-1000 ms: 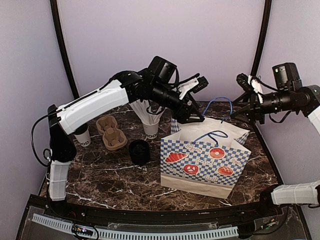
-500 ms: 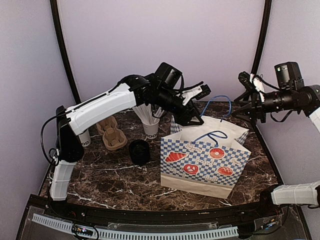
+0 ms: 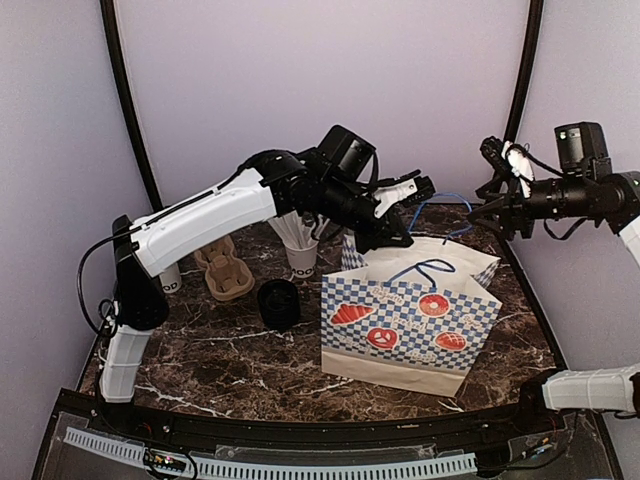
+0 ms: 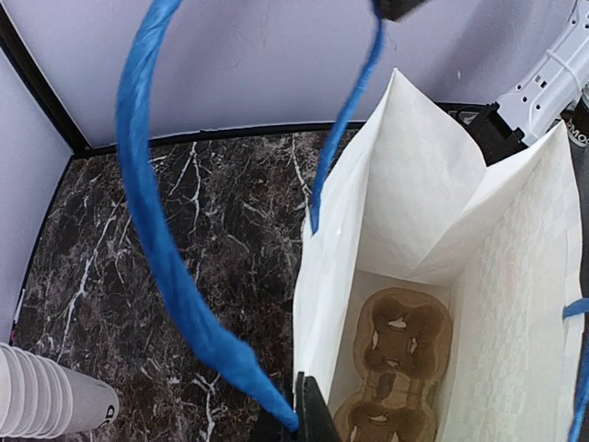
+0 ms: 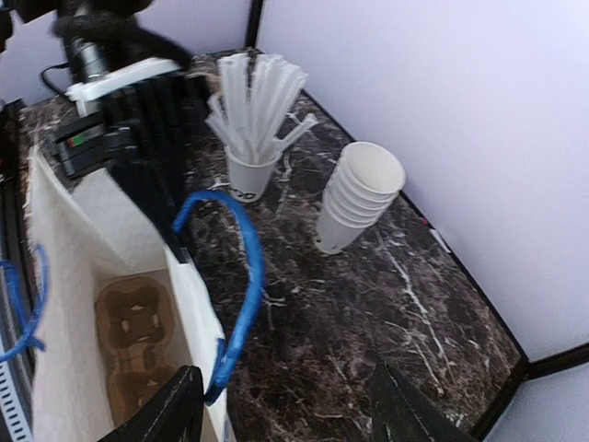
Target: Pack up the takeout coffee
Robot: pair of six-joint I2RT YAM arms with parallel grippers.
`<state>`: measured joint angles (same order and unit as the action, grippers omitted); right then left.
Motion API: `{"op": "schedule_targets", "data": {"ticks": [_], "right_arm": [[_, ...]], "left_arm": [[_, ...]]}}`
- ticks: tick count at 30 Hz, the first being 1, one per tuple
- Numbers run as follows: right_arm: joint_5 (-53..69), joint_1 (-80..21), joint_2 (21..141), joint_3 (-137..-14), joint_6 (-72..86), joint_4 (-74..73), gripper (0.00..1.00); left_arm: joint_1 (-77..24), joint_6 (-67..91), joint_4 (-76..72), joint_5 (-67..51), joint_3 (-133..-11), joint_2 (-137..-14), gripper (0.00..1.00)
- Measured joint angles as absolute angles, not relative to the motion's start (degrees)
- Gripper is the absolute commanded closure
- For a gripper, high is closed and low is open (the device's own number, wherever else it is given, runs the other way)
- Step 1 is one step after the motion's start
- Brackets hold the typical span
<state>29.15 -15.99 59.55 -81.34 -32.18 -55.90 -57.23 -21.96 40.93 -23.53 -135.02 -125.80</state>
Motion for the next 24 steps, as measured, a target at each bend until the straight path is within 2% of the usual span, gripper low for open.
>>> {"op": "schedule_targets", "data": {"ticks": [5,13,18,24], "right_arm": [[23.6,-8.9,59.1,-79.4,-29.3,-48.9,0.36],[22.2,1.0,62.9,-75.6,-24.9,-39.6,0.36],[22.8,3.5,64.0,-69.9,-23.4,-36.0,0.36],[24.5,3.5,63.7,-65.3,-23.2,-34.2,0.36]], "left_arm": [[-58.7,-23.2,40.8,-17.8,-132.5,-122.7,1.00],[-64.3,-26.2,38.2,-5.0,-127.3,-114.1,1.00],[-67.5,-27.3,35.3,0.5,-122.8,-110.2,1.00],[-70.5,-27.4,27.7,6.9,-109.1,-106.1,1.00]]}}
